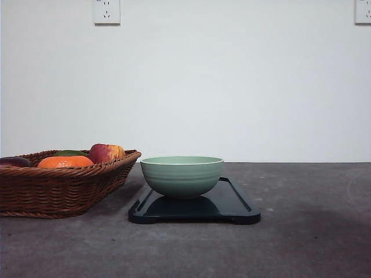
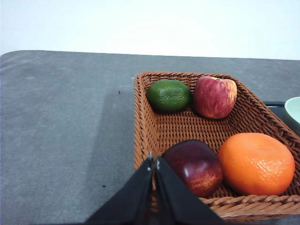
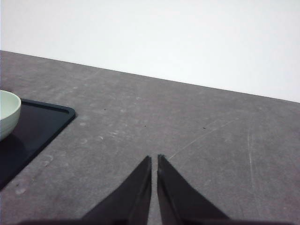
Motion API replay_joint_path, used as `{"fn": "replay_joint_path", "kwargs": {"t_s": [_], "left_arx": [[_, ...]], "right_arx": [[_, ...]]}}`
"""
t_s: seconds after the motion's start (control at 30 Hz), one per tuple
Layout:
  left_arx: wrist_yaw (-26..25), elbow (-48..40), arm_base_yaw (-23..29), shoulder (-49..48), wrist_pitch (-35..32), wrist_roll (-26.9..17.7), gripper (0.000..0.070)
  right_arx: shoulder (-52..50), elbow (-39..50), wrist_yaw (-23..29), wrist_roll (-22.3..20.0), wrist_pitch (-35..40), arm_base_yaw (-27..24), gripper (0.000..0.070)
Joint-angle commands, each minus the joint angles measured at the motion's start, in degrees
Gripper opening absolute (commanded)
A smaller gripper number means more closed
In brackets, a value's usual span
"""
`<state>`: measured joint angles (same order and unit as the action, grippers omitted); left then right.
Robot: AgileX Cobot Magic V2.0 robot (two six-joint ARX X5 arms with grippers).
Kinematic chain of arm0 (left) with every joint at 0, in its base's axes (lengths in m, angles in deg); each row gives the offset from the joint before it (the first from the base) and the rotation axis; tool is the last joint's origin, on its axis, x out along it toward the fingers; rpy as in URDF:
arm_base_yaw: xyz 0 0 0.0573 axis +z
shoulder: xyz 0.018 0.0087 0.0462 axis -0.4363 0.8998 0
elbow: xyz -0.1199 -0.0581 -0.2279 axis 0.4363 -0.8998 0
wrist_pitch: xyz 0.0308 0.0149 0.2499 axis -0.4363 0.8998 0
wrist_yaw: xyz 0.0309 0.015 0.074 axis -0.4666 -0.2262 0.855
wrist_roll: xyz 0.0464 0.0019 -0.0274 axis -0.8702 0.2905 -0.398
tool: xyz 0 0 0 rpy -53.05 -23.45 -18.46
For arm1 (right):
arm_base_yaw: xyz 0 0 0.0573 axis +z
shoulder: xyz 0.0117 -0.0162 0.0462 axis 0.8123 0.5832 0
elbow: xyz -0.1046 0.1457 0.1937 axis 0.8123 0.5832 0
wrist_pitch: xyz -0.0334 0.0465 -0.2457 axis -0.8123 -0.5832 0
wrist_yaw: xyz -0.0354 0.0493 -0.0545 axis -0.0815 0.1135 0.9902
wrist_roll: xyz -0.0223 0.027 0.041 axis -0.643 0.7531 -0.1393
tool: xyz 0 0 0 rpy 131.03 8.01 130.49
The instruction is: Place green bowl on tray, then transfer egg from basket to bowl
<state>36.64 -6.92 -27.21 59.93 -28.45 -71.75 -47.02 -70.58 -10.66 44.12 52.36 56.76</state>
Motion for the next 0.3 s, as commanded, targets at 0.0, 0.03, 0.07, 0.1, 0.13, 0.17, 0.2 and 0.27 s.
{"fn": "replay_joint_path", "kwargs": {"t_s": [0.0, 0.03, 0.07, 0.1, 0.13, 0.17, 0.2, 0.27], "left_arx": [[0.0, -1.1, 0.0, -0.1, -0.8, -0.4, 0.0000], [0.0, -1.1, 0.0, -0.1, -0.8, -0.4, 0.0000], [0.0, -1.1, 0.0, -0.1, -0.8, -0.4, 0.0000], [0.0, -1.1, 0.0, -0.1, -0.8, -0.4, 0.0000], [0.0, -1.1, 0.0, -0.1, -0.8, -0.4, 0.0000], [0.0, -1.1, 0.0, -0.1, -0.8, -0.4, 0.0000], [0.0, -1.1, 0.0, -0.1, -0.8, -0.4, 0.0000], [0.0, -1.1, 0.0, -0.1, -0.8, -0.4, 0.0000]], "right_arx": [[0.0, 0.2, 0.0, 0.4, 0.6, 0.0, 0.0015], [0.0, 0.2, 0.0, 0.4, 0.6, 0.0, 0.0015], [0.0, 0.2, 0.0, 0.4, 0.6, 0.0, 0.0015], [0.0, 0.2, 0.0, 0.4, 0.6, 0.0, 0.0015], [0.0, 0.2, 0.0, 0.4, 0.6, 0.0, 0.0015], [0.0, 0.2, 0.0, 0.4, 0.6, 0.0, 0.0015], [0.0, 0.2, 0.0, 0.4, 0.6, 0.0, 0.0015], [0.0, 0.2, 0.0, 0.4, 0.6, 0.0, 0.0015]]}}
